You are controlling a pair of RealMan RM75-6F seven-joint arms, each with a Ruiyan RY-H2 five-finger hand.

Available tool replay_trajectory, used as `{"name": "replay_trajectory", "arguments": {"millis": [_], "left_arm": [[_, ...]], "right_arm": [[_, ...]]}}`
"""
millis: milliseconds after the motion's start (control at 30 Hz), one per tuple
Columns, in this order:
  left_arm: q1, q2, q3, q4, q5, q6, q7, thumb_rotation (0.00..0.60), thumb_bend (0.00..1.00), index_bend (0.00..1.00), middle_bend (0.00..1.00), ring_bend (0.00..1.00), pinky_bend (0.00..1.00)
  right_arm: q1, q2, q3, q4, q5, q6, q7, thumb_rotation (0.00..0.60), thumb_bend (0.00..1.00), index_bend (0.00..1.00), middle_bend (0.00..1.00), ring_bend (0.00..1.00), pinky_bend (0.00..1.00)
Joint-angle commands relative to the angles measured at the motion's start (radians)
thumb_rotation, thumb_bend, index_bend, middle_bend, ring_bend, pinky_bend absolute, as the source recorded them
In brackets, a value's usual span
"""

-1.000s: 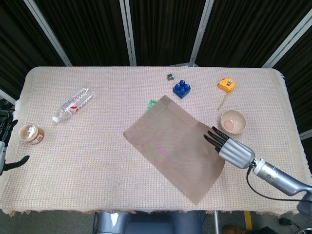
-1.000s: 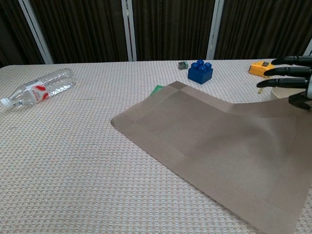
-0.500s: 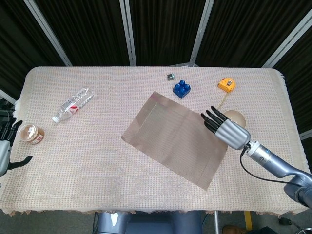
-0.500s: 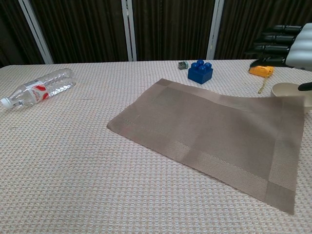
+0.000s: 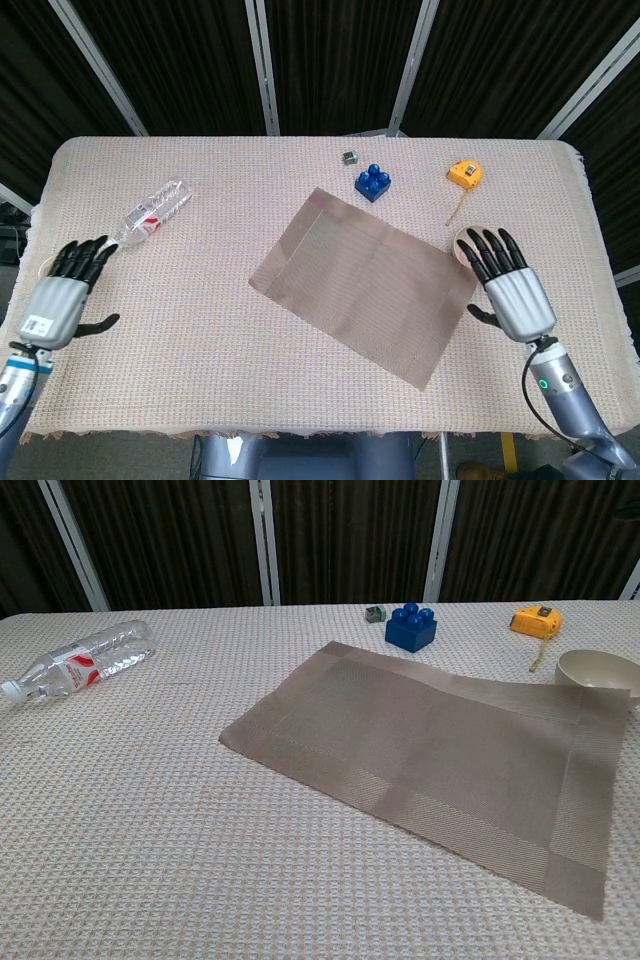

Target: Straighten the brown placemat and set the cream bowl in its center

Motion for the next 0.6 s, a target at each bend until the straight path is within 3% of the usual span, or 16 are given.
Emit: {"name": "replay_trajectory", "arguments": {"millis": [33, 233, 600], "left_arm": [[-0.088, -0.083, -0.026, 0.078, 0.033, -0.076, 0.033, 0.6, 0.2, 0.0, 0.0, 0.0, 0.0], [-0.225, -0.228, -0.071, 0.181, -0.007, -0.218, 0.066, 0.6, 0.21, 0.06, 0.0, 0.0, 0.0], [-0.382, -0.486, -0.103, 0.453, -0.068, -0.353, 0.084, 0.6, 0.22, 0.21, 0.0, 0.0, 0.0]], "right_arm": [[-0.104, 0.08, -0.001, -0.193, 0.104, 0.039, 0.008, 0.6, 0.0, 0.0, 0.0, 0.0, 0.0], [-0.157, 0.08, -0.014, -0.299, 0.131, 0.065, -0.014, 0.6, 0.0, 0.0, 0.0, 0.0, 0.0], [-0.184, 0.043, -0.02, -0.28, 0.143, 0.044, -0.016, 0.6, 0.0, 0.0, 0.0, 0.0, 0.0]]}}
